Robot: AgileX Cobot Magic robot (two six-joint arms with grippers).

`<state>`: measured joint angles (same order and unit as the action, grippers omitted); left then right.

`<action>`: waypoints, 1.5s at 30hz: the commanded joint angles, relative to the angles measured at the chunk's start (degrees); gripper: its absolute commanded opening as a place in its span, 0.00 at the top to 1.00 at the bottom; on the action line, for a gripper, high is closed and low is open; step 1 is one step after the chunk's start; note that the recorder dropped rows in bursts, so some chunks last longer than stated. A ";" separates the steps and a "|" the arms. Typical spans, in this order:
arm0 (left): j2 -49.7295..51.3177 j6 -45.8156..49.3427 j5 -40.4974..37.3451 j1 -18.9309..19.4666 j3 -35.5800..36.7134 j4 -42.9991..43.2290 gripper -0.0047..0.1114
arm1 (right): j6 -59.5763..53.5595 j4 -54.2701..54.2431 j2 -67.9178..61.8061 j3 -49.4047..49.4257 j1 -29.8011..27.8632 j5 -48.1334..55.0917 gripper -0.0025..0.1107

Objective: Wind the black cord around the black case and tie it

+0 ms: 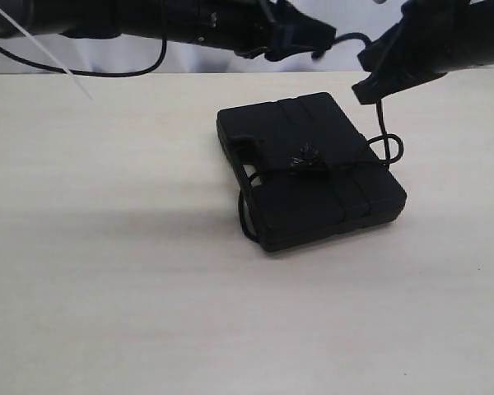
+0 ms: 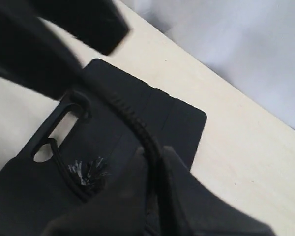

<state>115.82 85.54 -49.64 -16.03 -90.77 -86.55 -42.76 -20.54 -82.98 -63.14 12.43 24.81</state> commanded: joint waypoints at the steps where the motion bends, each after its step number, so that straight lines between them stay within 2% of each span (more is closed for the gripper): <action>1: -2.28 -14.47 1.61 3.72 -0.32 19.94 0.51 | 5.26 0.03 0.47 -0.14 -5.95 -1.52 0.94; 6: -1.63 -33.05 0.65 5.47 -0.21 41.44 0.51 | 8.06 0.29 0.47 -0.14 -9.30 -3.07 0.94; 9: -0.39 -38.32 -1.17 4.84 0.17 47.22 0.51 | 8.06 0.41 0.47 -0.14 -9.30 -4.21 0.94; 15: 2.29 -40.00 0.48 2.70 2.99 46.50 0.51 | 8.16 -0.02 0.47 -0.14 -9.30 -5.28 0.94; 21: 5.51 -49.99 6.84 1.36 3.26 45.12 0.51 | 8.16 -0.02 0.47 -0.14 -9.30 -5.28 0.94; 26: 7.83 -55.79 8.51 1.35 3.26 45.14 0.51 | 8.16 -0.02 0.47 -0.14 -9.30 -5.28 0.94; 41: 12.19 -55.79 11.57 1.35 3.26 37.75 0.51 | 8.16 -0.02 0.35 -0.14 -9.30 -5.30 0.94; 45: 13.11 -55.79 15.27 0.83 3.26 36.93 0.51 | 8.06 -0.02 -0.18 -0.14 -9.30 -5.30 0.94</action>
<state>128.53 30.09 -37.05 -14.61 -87.60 -48.42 -34.93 -20.32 -82.98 -63.14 3.51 20.22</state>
